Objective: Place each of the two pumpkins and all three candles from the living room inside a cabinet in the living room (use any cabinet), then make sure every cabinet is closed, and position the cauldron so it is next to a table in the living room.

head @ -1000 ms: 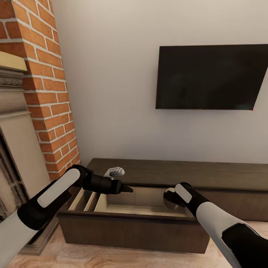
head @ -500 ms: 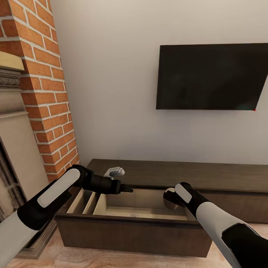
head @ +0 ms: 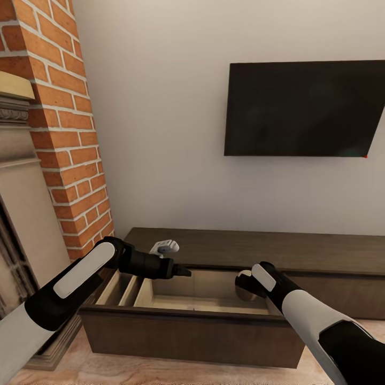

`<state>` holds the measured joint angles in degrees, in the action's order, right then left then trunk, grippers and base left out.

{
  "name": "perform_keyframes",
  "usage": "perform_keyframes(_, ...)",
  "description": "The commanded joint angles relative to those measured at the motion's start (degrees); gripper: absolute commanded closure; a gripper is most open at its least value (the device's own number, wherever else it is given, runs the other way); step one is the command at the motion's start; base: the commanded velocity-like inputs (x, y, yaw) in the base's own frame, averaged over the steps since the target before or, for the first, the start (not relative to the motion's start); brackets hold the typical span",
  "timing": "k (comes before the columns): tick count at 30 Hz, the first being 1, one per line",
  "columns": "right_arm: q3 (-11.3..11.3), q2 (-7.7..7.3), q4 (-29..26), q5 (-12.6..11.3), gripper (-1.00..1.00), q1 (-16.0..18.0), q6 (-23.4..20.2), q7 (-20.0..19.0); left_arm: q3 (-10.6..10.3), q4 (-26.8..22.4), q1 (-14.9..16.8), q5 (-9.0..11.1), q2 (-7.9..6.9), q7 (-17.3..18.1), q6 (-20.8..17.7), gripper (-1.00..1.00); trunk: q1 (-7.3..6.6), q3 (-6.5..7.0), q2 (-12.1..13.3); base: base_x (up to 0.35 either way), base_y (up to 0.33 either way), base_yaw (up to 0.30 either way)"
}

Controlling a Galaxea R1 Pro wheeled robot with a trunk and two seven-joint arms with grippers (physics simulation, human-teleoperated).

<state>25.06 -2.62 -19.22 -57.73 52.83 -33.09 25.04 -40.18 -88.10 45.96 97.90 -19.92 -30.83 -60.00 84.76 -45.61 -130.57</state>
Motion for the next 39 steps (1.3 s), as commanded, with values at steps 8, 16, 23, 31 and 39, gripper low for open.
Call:
perform_keyframes(8, 0.4, 0.12, 0.0, -0.6, 1.0, 0.1, -2.5, 0.7, -0.1, -0.1, 0.1, 0.5, -0.03, -0.5, 0.0, -1.0, 1.31, -1.14, -2.4, 0.0, 0.0, 0.0)
perform_keyframes(16, 0.4, 0.09, 0.1, -0.5, 1.0, 0.1, -2.8, 0.7, -0.1, -0.1, 0.1, 0.5, -0.03, -0.5, 0.0, -1.0, 3.06, -2.58, -5.6, 0.0, 0.0, 0.0)
perform_keyframes(23, 0.4, 0.11, 0.2, -0.5, 1.0, 0.1, -2.8, 0.7, -0.1, -0.1, 0.1, 0.5, -0.03, -0.5, 0.0, -1.0, 3.5, -2.94, -6.4, 0.0, 0.0, 0.0)
perform_keyframes(31, 0.4, 0.15, 0.2, -0.5, 1.0, 0.1, -2.8, 0.7, 0.0, -0.1, 0.0, 0.6, -0.03, -0.5, 0.0, -1.0, 3.5, -2.94, -6.4, 0.005, 0.0, 0.0)
perform_keyframes(39, 0.4, 0.16, 0.2, -0.5, 1.0, 0.1, -2.8, 0.7, -0.1, -0.1, 0.1, 0.6, -0.03, -0.5, 0.0, -1.0, 3.5, -2.94, -6.4, 0.145, 0.0, 0.0)
